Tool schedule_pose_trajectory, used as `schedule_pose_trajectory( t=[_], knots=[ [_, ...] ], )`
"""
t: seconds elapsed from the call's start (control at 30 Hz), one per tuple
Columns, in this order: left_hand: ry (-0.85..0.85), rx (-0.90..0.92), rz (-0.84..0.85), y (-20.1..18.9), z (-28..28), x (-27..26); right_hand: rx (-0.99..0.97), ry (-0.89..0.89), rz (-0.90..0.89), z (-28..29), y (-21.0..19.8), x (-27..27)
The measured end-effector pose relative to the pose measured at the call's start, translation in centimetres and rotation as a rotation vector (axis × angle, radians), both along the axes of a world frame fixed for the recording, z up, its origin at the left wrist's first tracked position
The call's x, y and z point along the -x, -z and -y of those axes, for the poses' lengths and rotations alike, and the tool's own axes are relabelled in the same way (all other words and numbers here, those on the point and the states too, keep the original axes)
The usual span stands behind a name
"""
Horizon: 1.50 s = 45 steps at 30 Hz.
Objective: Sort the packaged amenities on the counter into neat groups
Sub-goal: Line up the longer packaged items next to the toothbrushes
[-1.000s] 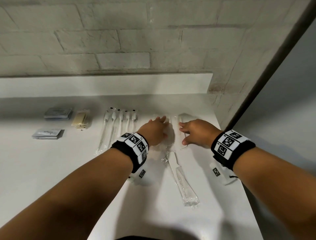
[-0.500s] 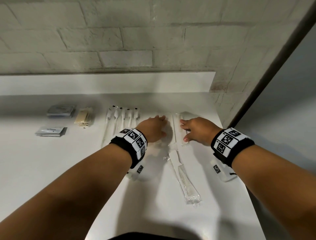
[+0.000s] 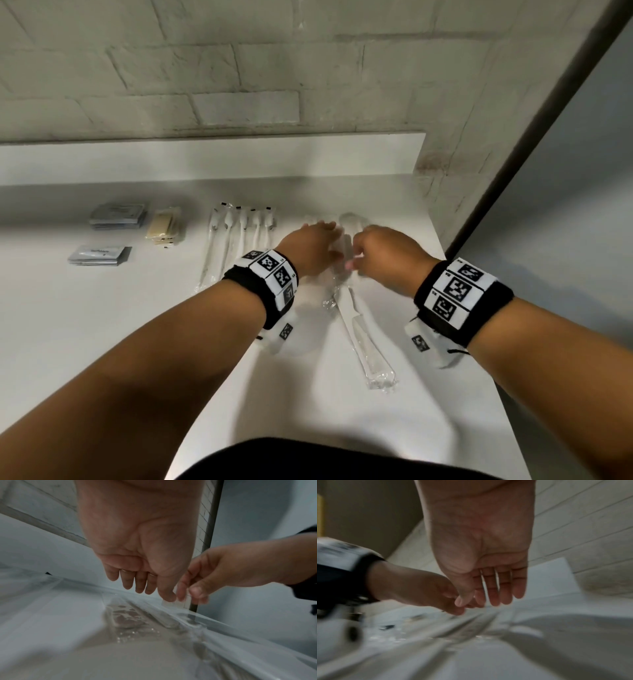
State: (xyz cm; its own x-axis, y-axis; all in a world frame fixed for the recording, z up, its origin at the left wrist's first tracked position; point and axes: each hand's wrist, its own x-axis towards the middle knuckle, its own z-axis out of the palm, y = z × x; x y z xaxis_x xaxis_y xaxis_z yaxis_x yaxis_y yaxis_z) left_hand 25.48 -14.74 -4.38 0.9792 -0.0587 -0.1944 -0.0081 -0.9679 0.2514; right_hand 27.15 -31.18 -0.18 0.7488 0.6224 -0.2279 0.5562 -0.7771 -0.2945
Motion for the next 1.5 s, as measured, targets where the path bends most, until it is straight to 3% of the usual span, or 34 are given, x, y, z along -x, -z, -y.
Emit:
schedule_pose_trajectory(
  t=[0.1,0.27,0.47,0.67,0.73,0.87,0.97,1.0,1.1,1.17,1.3,1.5],
  knots=[
    [-0.042,0.042,0.102,0.3,-0.6,0.4,0.128,-0.054,-0.116,-1.2,0.0,3.5],
    [-0.106,0.116,0.209,0.4,-0.6,1.0,0.120,0.165,-0.310,-2.3,2.3,3.7],
    [-0.188,0.154,0.312,0.0,-1.4,2.2,-0.335,0.289,-0.444,1.3,0.1,0.5],
    [-0.235,0.138,0.293,0.3,-1.7,2.1,-0.991,0.695,-0.514,6.1,-2.2,-3.7],
    [-0.186,0.078,0.240,0.4,-1.1,2.0,-1.040,0.794,-0.475,6.6,-1.4,-4.0],
    [-0.067,-0.096,0.086,0.6,0.6,1.7,-0.763,0.902,-0.369,6.5,2.4,-4.2],
    [-0.021,-0.173,0.082,1.0,1.2,1.8,-0.152,0.660,-0.192,6.2,3.6,-4.0],
    [-0.018,-0.179,0.088,1.1,1.2,1.9,-0.042,0.587,-0.105,6.3,3.7,-4.0],
    [-0.016,-0.191,0.097,1.3,1.1,1.9,-0.101,0.516,0.029,7.0,3.6,-4.3],
    [-0.015,-0.166,0.109,1.1,1.1,1.7,-0.141,0.413,0.017,7.4,3.5,-4.9],
    [0.041,-0.148,0.125,0.5,2.2,0.4,0.119,0.087,-0.062,6.8,3.5,-5.5],
    [0.074,-0.204,0.075,0.8,4.1,-1.3,0.212,0.064,-0.058,5.3,3.6,-6.1]
  ],
)
